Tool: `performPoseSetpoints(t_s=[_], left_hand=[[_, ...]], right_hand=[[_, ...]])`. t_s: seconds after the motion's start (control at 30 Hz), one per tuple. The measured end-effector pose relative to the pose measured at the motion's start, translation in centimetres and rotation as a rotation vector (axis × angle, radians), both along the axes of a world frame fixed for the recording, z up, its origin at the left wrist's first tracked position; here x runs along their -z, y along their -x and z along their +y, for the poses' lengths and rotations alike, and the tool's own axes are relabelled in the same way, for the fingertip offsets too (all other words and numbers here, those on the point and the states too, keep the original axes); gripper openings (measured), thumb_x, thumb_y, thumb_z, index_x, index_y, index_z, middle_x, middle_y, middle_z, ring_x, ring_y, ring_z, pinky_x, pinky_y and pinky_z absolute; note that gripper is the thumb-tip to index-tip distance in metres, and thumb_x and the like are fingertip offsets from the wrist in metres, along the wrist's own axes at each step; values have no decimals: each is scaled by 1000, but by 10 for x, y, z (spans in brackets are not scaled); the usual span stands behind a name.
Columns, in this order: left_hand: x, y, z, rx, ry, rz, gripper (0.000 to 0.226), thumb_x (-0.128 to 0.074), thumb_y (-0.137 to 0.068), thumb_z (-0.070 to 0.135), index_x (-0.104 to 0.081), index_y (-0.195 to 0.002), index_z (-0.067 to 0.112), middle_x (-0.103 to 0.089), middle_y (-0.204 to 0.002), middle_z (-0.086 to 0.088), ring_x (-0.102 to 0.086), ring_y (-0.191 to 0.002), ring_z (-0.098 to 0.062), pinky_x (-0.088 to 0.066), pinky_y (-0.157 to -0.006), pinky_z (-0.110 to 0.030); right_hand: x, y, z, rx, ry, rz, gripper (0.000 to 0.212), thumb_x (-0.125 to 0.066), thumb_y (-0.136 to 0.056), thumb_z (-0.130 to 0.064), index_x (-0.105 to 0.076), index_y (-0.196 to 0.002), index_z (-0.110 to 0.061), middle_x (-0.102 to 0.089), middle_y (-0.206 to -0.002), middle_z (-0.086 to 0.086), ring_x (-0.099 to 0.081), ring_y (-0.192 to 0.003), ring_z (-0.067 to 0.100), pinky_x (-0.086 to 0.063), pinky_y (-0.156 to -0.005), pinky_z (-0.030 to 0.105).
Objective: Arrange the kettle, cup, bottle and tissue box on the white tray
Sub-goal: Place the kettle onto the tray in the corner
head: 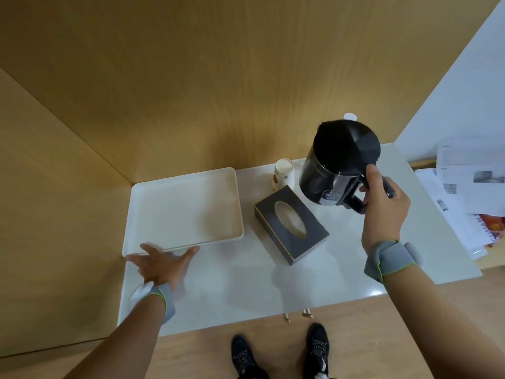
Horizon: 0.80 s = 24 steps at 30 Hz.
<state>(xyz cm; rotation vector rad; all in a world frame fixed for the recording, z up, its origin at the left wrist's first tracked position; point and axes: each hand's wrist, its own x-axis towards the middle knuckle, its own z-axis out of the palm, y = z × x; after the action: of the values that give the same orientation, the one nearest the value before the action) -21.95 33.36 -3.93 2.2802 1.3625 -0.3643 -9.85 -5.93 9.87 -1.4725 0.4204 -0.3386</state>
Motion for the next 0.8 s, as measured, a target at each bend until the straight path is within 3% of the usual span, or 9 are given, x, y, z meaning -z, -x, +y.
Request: performPoseSetpoints(t_s=[0.17, 0.37, 0.43, 0.53, 0.63, 0.8], left_hand=[[0, -1, -1, -9, -25, -26, 151, -68, -59, 92, 3, -165, 11, 26, -165, -29, -38, -142, -57, -37, -117, -59], [-5, 6, 6, -13, 4, -59, 150, -65, -56, 95, -1, -165, 16, 29, -166, -24, -35, -145, -55, -39, -117, -57], [-6, 5, 5, -3, 1, -73, 143, -63, -55, 96, -14, -162, 15, 23, -166, -25, -39, -142, -56, -42, -114, -58], [-6, 7, 5, -11, -28, -102, 123, -61, -52, 98, -38, -141, 17, 13, -164, -25, -50, -132, -56, -48, -108, -59], [-2, 10, 7, -12, -14, -133, 117, -62, -55, 96, -38, -141, 20, 22, -164, -21, -44, -137, -54, -44, -112, -59], [2, 11, 6, -6, -6, -184, 114, -63, -57, 95, -37, -144, 25, 25, -165, -16, -37, -141, -51, -44, -113, -58]], right_hand=[[-31, -18, 49, -123, -43, -37, 44, -72, -93, -40, -60, -53, -27, -53, -52, -11, -40, -44, 3, -37, -40, 8], [-24, -25, 142, -348, -44, -7, 48, -74, -91, -46, -57, -65, -9, -45, -52, -8, -37, -48, 6, -33, -46, 15], [-15, -30, 173, -391, -62, 32, 47, -75, -90, -45, -56, -67, -8, -45, -50, -9, -37, -45, 6, -33, -44, 13], [-2, -36, 221, -501, -23, 126, 47, -75, -87, -50, -57, -63, -15, -49, -47, -14, -45, -43, 2, -44, -51, 15], [14, -43, 263, -627, -9, 157, 39, -77, -88, -49, -63, -65, -20, -55, -49, -15, -51, -47, 2, -57, -61, 34], [36, -53, 316, -736, 68, 171, 35, -76, -86, -53, -73, -70, -22, -62, -52, -17, -56, -46, -3, -56, -56, 24]])
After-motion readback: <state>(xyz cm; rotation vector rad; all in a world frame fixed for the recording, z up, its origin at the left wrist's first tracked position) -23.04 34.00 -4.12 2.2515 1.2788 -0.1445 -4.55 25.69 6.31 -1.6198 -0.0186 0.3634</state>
